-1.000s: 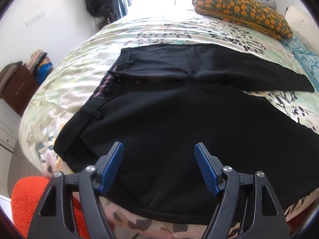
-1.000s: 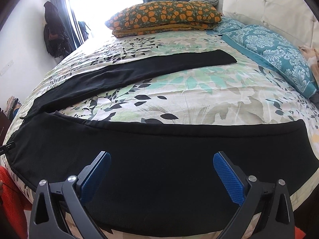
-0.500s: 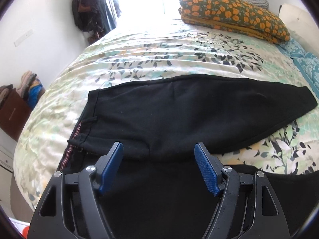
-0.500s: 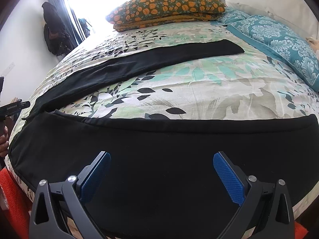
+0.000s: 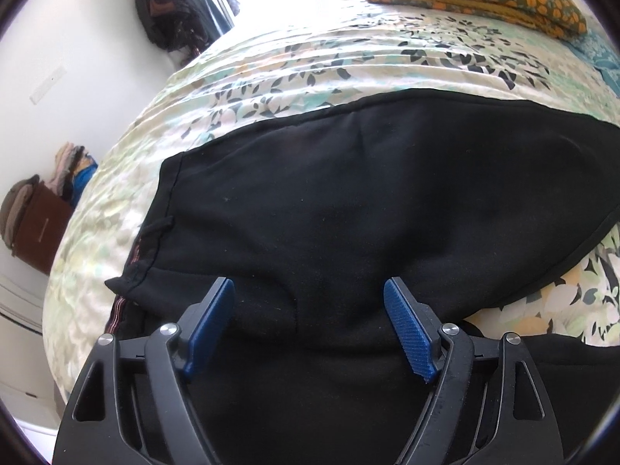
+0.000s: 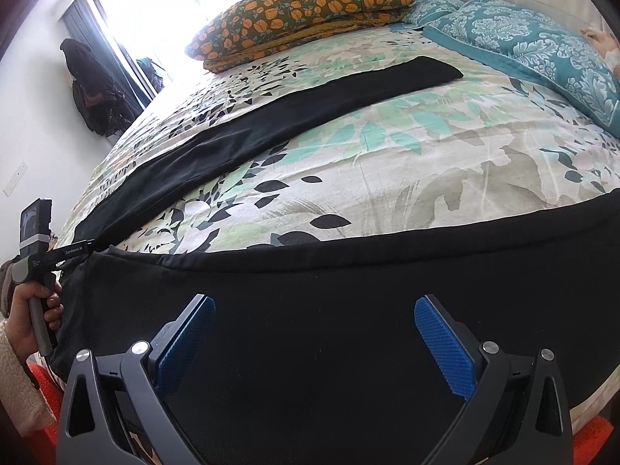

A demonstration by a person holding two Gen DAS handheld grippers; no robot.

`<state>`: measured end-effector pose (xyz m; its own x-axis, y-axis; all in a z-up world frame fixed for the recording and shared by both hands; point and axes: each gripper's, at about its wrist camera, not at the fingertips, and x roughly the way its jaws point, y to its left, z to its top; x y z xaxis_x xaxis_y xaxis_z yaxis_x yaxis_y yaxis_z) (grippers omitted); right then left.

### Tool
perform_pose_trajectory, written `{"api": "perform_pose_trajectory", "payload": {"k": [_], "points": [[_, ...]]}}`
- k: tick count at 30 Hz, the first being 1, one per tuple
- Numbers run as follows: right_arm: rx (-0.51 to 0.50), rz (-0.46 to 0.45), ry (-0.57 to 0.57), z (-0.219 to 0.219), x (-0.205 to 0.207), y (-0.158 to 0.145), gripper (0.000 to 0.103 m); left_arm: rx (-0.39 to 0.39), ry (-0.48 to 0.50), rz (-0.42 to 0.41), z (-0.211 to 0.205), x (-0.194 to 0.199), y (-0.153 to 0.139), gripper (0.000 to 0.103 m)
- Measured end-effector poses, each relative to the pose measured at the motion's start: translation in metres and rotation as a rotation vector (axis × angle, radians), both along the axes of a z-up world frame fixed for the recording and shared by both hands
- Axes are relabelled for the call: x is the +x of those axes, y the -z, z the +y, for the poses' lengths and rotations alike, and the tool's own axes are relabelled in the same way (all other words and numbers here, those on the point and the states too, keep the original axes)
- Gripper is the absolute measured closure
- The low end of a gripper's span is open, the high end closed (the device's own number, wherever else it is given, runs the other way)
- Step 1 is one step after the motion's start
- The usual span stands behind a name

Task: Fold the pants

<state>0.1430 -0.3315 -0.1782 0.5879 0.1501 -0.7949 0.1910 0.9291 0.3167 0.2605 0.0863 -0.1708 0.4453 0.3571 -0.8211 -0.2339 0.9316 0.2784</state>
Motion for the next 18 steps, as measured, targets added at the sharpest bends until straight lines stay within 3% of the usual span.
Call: {"api": "perform_pose_trajectory", "payload": {"k": [7, 13, 18], "points": [[0.001, 0.000, 0.000, 0.000, -0.003, 0.000, 0.001, -0.002, -0.001, 0.007, -0.001, -0.002, -0.007, 0.022], [0.019, -0.005, 0.018, -0.005, -0.006, -0.002, 0.001, -0.146, 0.054, -0.042, -0.014, -0.002, -0.038, 0.021], [0.066, -0.004, 0.001, -0.022, 0.009, -0.014, 0.001, -0.169, 0.109, -0.064, -0.031, 0.021, -0.041, 0.021]]}}
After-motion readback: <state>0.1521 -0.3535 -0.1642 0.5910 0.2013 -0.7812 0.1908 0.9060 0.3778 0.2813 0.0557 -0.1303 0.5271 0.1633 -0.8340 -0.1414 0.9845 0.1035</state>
